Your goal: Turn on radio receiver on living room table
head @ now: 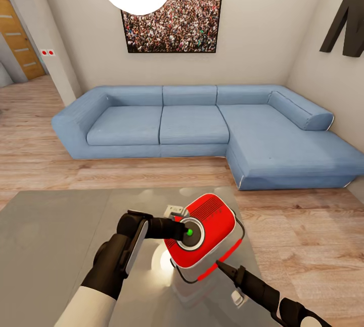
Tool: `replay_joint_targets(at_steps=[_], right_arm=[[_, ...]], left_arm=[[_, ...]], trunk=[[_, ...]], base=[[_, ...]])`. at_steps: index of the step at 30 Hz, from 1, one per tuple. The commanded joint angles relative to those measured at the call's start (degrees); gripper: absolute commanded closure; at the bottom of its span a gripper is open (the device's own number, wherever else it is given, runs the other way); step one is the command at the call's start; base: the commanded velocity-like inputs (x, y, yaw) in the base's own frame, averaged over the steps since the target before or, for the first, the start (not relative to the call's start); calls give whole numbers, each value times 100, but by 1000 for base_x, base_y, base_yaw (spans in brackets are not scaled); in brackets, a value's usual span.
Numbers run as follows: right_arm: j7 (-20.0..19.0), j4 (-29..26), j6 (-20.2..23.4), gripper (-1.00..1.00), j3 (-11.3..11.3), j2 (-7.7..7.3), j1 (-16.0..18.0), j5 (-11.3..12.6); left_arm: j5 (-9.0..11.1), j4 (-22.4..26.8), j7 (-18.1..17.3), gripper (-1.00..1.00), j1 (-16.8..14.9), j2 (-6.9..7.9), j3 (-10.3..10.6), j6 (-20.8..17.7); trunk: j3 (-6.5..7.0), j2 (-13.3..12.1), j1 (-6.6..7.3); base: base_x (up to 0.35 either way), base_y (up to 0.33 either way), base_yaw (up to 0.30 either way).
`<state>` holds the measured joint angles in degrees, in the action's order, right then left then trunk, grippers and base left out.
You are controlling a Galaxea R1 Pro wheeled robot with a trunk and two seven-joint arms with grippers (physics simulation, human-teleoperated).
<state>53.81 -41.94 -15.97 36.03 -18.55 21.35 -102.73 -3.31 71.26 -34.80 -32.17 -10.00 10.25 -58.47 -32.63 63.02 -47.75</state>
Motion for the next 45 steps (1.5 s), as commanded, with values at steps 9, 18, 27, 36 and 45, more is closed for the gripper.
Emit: replay_joint_targets(at_steps=[9,18,27,36,45], right_arm=[[4,-7,-20,100,-16,0,2,34],[-666,4,-107,100,-413,-31,10,171],[-1761,-354,-653,100,-1054,-49,10,910],[-3633,-1388,-896,100,-1823,-81,1,2408],[-6352,-2946,-876,100,-3497,4,1,3399]], left_arm=[[77,-20,8,100,0,0,4,11],[246,435,1,100,0,0,8,6],[652,869,-23,100,-1,0,12,8],[759,932,-35,100,-3,0,12,9],[762,893,-3,100,-1,0,12,-5]], trunk=[[0,0,0],[0,0,0],[0,0,0],[0,0,0],[0,0,0]], base=[[0,0,0],[0,0,0],[0,0,0],[0,0,0],[0,0,0]])
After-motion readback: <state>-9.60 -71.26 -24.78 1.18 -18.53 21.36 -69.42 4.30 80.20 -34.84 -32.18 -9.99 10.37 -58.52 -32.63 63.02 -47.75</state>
